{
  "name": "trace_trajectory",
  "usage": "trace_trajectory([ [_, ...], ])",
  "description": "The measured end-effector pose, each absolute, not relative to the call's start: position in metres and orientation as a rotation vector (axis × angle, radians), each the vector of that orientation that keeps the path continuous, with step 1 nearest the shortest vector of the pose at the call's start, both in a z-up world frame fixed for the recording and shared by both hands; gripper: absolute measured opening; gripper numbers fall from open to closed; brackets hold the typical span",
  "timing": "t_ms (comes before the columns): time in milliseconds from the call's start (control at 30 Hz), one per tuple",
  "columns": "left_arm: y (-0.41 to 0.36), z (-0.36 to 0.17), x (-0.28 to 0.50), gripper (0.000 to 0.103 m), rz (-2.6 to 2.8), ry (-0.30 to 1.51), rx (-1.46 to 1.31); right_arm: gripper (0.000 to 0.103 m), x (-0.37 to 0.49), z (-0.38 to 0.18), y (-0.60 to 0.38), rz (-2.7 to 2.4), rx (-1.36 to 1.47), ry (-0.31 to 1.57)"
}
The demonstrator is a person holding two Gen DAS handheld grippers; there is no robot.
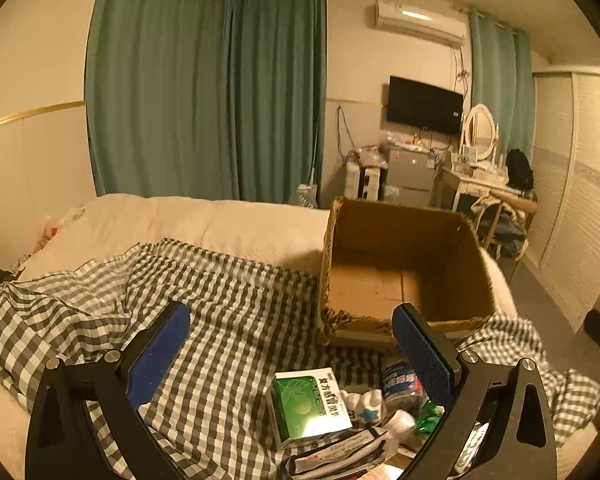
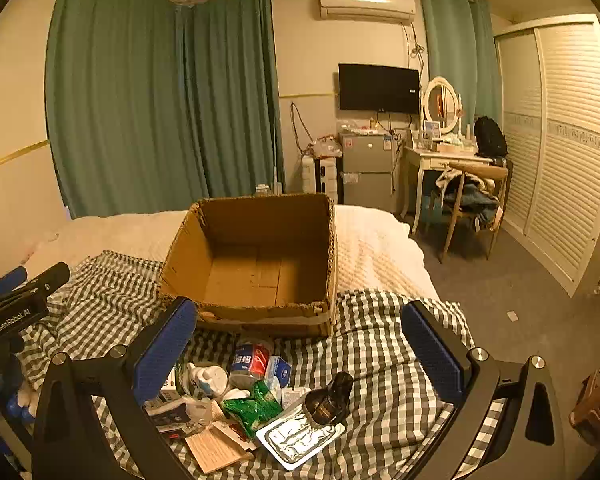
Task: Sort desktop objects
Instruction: 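Move the left gripper toward the green-and-white medicine box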
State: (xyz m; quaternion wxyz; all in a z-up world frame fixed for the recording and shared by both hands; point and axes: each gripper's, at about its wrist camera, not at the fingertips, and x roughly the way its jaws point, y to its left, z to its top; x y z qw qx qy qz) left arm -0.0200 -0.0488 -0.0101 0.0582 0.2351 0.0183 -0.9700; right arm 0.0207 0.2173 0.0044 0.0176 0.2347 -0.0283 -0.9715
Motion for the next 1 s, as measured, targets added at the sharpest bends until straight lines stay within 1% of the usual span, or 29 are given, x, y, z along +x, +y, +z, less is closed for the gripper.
trace_trajectory([
  [367,-0.052,-0.041,-0.046,0.103,-2.893,0.065,0.84,0.103,-0.003,-0.027,0.228,-2.997,0.867,-0.13],
  [767,-0.044,-0.099,-0.08,0.103,-2.821,0.023,1.044,0.103,-0.027,-0.059,0.236,-2.979,0.991,-0.143],
  [1000,-0.036,-0.126,-0.093,0.103,-2.802,0.006,1.146,0.103,-0.043,-0.086,0.242,-2.942,1.097,-0.181],
])
